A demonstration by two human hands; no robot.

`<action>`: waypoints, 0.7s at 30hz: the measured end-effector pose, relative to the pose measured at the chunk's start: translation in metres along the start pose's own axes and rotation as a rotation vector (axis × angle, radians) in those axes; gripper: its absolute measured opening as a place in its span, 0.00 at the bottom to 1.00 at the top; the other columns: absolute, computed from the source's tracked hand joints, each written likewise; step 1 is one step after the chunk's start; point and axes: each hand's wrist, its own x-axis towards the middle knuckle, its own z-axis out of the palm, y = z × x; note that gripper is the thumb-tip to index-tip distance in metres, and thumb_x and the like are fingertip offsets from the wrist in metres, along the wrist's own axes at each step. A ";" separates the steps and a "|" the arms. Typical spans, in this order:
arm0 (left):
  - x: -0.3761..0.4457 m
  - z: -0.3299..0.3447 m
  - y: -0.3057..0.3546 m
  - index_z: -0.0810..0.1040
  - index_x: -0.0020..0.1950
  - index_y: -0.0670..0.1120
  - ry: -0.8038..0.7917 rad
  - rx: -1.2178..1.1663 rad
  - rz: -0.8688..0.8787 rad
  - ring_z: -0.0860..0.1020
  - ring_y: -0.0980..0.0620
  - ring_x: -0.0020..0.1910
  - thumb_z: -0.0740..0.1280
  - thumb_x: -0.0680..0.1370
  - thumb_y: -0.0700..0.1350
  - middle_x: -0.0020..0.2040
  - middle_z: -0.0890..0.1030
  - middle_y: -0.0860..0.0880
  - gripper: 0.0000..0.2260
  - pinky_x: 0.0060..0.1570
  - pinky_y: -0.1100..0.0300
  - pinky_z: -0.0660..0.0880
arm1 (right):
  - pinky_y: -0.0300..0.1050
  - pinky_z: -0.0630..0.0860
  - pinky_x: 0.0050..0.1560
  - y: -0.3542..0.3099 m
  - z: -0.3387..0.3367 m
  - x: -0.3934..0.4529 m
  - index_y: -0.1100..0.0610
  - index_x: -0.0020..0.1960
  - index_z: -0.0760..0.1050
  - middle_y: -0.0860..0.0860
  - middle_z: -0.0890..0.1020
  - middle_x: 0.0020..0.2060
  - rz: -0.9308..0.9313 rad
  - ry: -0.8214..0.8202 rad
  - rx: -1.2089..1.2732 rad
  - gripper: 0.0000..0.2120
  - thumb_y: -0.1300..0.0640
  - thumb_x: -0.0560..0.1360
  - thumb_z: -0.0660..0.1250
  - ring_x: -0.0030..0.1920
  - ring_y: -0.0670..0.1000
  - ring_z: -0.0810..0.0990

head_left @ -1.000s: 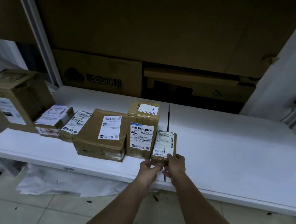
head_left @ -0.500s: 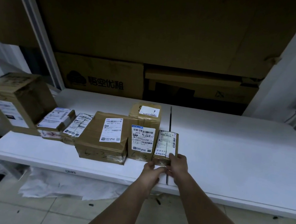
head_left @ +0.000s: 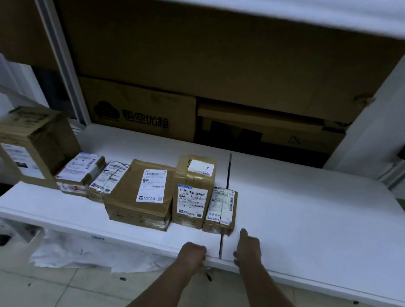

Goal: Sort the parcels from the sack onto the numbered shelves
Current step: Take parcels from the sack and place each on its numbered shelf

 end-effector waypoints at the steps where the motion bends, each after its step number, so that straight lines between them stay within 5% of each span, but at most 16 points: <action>1: -0.016 -0.005 0.007 0.71 0.37 0.44 -0.014 0.008 -0.035 0.75 0.50 0.37 0.61 0.79 0.40 0.40 0.77 0.46 0.10 0.35 0.62 0.69 | 0.56 0.76 0.56 -0.004 -0.008 -0.012 0.64 0.53 0.73 0.62 0.79 0.50 0.028 -0.032 -0.034 0.19 0.47 0.79 0.58 0.50 0.61 0.80; 5: -0.075 -0.022 0.050 0.72 0.38 0.42 -0.023 0.017 -0.077 0.74 0.50 0.31 0.62 0.78 0.41 0.36 0.77 0.45 0.09 0.33 0.62 0.66 | 0.43 0.70 0.37 -0.055 -0.043 -0.080 0.60 0.39 0.74 0.55 0.78 0.35 0.116 -0.133 -0.073 0.11 0.58 0.78 0.61 0.32 0.54 0.75; 21: -0.391 -0.008 0.249 0.72 0.49 0.42 -0.167 0.291 -0.061 0.75 0.50 0.33 0.61 0.78 0.45 0.42 0.78 0.45 0.07 0.32 0.63 0.66 | 0.38 0.62 0.29 -0.217 -0.272 -0.358 0.62 0.38 0.73 0.55 0.78 0.30 0.106 -0.120 -0.046 0.11 0.61 0.78 0.60 0.27 0.52 0.70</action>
